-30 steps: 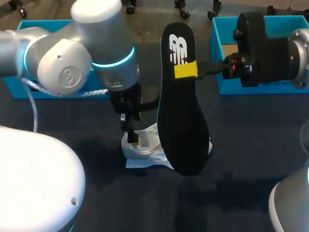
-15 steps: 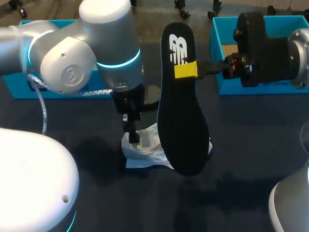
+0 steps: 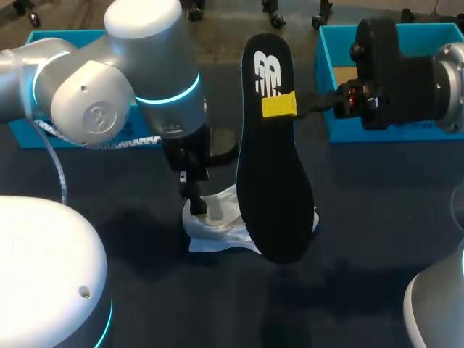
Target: Take the shoe out of the shoebox, open the shoe tongue, remove and reinsert the insole, then place the shoe into the shoebox
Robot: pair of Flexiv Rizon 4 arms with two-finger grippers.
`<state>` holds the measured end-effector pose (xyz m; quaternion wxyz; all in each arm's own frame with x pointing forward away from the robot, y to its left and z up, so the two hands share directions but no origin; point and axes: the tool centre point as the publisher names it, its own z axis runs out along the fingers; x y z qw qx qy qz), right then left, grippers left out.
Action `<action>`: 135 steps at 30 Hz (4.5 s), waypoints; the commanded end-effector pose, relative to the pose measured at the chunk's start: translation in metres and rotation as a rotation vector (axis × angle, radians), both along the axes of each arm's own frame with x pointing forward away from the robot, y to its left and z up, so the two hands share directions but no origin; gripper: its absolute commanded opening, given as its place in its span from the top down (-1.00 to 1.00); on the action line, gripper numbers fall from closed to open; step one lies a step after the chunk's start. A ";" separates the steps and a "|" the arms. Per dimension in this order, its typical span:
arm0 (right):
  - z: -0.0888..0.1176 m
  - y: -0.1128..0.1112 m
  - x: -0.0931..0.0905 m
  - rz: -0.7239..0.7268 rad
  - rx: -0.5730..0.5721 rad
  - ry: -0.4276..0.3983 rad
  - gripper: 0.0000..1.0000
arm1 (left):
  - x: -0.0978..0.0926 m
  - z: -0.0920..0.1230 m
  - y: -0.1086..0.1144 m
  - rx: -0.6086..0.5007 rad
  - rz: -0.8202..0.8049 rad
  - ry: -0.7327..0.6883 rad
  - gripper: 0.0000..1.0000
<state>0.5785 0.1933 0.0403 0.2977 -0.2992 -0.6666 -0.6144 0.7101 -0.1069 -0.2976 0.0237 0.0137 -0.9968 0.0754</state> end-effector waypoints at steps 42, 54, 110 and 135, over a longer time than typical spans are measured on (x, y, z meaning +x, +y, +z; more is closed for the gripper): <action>0.002 0.005 -0.010 -0.073 0.050 -0.003 1.00 | 0.048 -0.094 -0.067 0.063 0.015 0.060 0.39; 0.002 0.005 -0.010 -0.073 0.050 -0.003 1.00 | 0.040 -0.104 -0.073 0.066 -0.016 0.090 1.00; 0.002 0.005 -0.010 -0.073 0.050 -0.003 1.00 | 0.048 -0.038 -0.086 0.196 -1.612 0.233 1.00; 0.002 0.005 -0.010 -0.073 0.050 -0.003 1.00 | 0.025 -0.078 -0.108 0.260 -1.529 0.242 1.00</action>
